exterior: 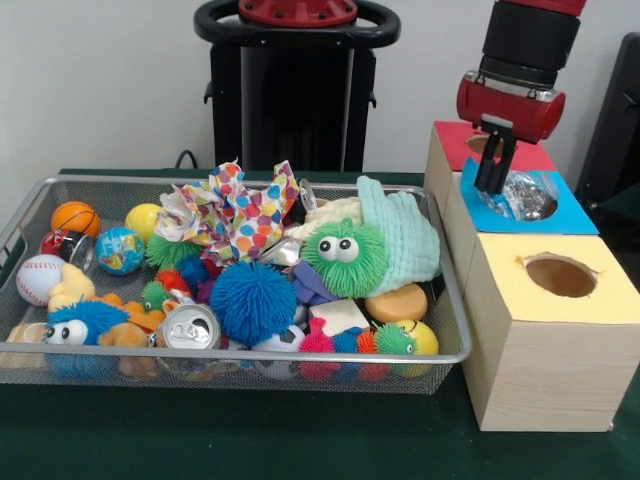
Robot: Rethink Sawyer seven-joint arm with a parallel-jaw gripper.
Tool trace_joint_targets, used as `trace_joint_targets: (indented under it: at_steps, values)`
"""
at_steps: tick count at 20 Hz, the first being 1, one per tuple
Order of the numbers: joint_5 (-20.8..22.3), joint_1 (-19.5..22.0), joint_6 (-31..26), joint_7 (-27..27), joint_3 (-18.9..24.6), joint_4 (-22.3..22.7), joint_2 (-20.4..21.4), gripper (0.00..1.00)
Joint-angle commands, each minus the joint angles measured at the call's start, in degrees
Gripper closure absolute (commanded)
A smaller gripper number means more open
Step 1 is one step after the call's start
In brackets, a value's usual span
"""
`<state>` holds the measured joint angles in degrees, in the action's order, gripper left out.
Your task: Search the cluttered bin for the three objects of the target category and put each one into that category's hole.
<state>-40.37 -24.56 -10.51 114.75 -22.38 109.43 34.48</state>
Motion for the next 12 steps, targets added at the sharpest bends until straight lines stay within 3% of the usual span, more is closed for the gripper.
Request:
trace_joint_targets:
  at_steps: [1,8,12]
  values:
    - [-0.6,-0.8,-13.5,16.2,4.7,-1.9,-0.1,1.00]
    - [2.5,-3.0,-27.9,19.5,1.1,-3.0,7.5,1.00]
    - [0.9,-2.1,-25.7,17.2,2.1,-2.7,6.8,1.00]
